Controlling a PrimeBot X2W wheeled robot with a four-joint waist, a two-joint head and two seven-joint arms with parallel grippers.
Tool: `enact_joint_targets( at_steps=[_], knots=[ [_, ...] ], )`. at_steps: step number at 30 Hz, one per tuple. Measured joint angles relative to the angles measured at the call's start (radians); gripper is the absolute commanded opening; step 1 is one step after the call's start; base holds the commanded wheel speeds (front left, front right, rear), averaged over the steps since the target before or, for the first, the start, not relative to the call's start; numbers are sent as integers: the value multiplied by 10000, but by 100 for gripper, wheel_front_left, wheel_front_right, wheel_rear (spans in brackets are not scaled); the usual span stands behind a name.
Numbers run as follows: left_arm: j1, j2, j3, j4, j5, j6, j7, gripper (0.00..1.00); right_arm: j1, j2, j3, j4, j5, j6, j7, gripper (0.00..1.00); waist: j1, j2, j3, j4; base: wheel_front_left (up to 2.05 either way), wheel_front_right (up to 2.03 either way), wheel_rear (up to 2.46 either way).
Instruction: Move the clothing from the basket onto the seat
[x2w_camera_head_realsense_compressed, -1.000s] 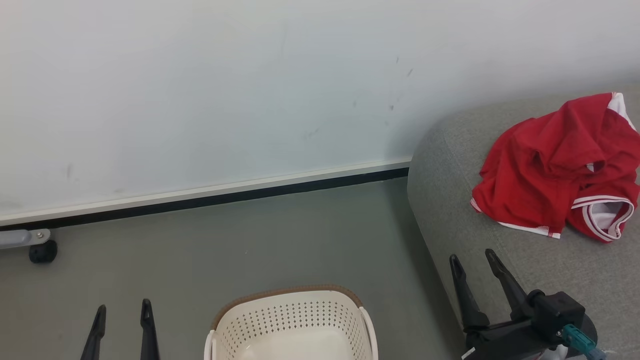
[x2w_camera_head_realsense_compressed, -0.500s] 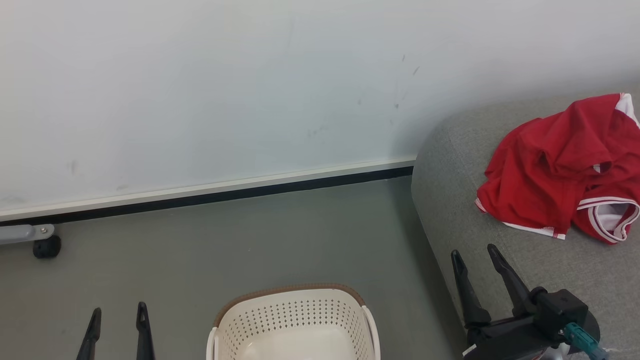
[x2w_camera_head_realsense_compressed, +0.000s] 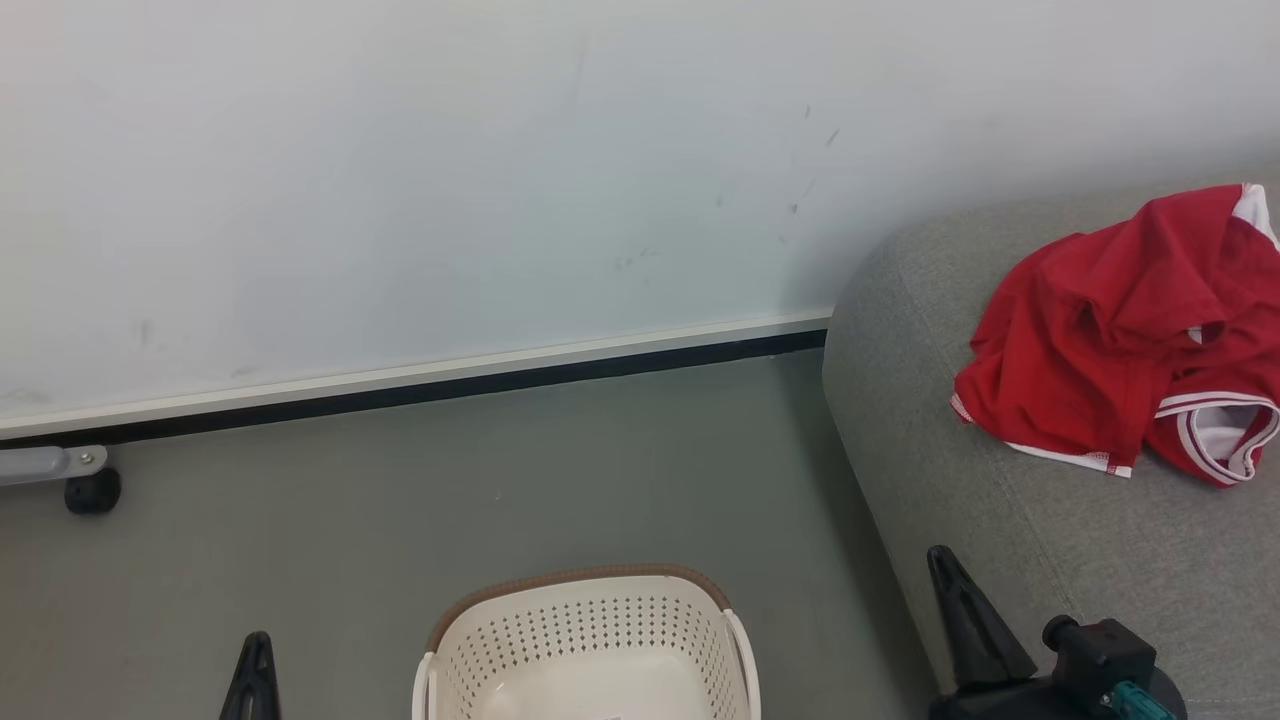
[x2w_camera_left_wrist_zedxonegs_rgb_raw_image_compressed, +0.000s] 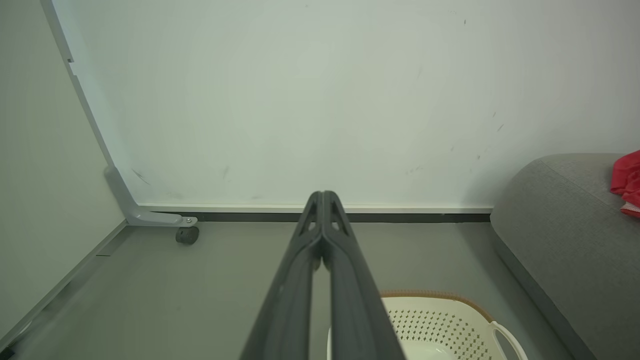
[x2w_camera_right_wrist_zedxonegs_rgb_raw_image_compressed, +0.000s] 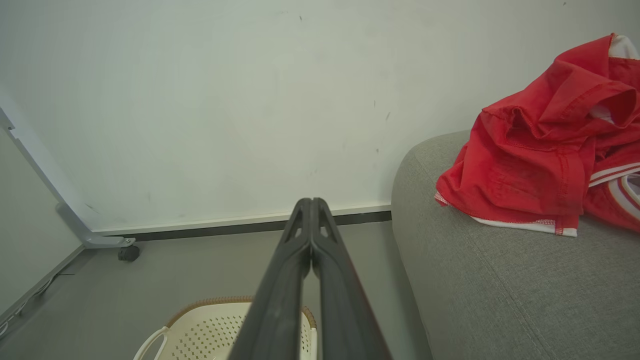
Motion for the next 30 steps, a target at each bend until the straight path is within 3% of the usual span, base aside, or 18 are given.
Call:
enact_joint_targets(
  at_steps=[30],
  knots=[
    [-662, -226, 360, 872, -3906, -629, 1016, 0, 8, 545, -1751, 339, 3419, 631, 1149, 0, 1, 0, 60, 274, 0, 0, 0]
  ],
)
